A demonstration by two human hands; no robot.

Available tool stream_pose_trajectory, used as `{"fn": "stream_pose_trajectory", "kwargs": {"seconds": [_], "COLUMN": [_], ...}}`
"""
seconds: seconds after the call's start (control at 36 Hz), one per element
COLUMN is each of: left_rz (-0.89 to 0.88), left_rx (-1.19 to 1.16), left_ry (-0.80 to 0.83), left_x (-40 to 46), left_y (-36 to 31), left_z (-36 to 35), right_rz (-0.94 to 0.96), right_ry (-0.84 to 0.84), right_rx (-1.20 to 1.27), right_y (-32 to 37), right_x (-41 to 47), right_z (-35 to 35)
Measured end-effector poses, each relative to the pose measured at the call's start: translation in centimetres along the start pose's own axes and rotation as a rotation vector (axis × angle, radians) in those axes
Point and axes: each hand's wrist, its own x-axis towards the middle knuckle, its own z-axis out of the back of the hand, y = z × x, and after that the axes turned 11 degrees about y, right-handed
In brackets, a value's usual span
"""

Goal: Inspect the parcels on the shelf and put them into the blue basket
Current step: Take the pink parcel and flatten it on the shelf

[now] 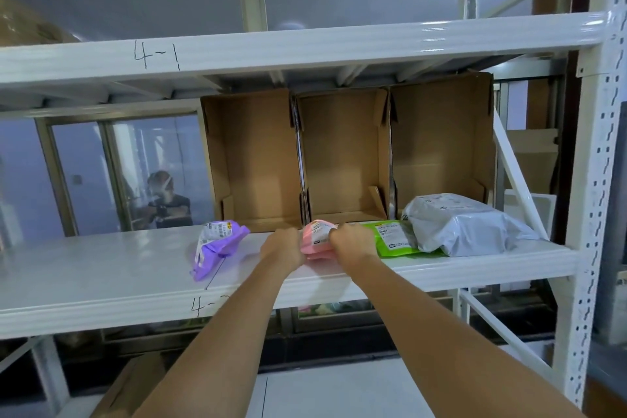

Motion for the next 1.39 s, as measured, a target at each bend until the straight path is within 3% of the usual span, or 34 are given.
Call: {"fn": "stream_pose_trajectory", "kwargs": {"seconds": [0.17,0.28,0.39,0.47,0.56,0.78,0.86,0.97,1.25,1.39], "left_rz": [-0.014,0.053,0.078,0.007,-0.039,-0.219,-0.284,-0.296,-0.363,-0.292], "left_rx": [-0.129,-0.296,-0.502,-0.454,-0.45,-0.291,-0.19,-0.13,-0.142,-0.008], "left_ry": [0.365,0.569,0.348,0.143,0.071,0.145,0.139,0.191,0.231,0.219], "left_x": [0.3,1.4,3.0,4.2,4.5,6.8,7.5,8.5,9.7,10.1], "left_y": [0.6,2.0,2.1,1.3,0.5,-1.7,-1.6,-0.5,2.1,2.4], "left_z": [1.3,3.2,5.0,4.7,2.8,-3.2,-3.8,-4.1,-5.3,-5.9], "right_rz": [0.1,0.114,0.089,0.065,0.03,0.077,0.084,0.134,0.172,0.198], "right_ry": [0.088,0.211,0.109,0.028,-0.033,-0.128,-0.052,0.025,0.141,0.149], "right_rx": [0.043,0.443,0.681,0.66,0.614,0.651,0.666,0.736,0.626,0.561], "right_y": [-1.4,-3.5,-4.6,-4.3,-3.0,-0.4,-0.1,0.4,1.1,1.3], "right_x": [0.3,0.9,1.2,1.7,2.2,4.9,6.0,7.5,8.3,8.3], "right_z": [-0.7,-0.4,0.8,0.9,0.5,-1.1,-1.5,-3.0,-5.4,-5.5]}}
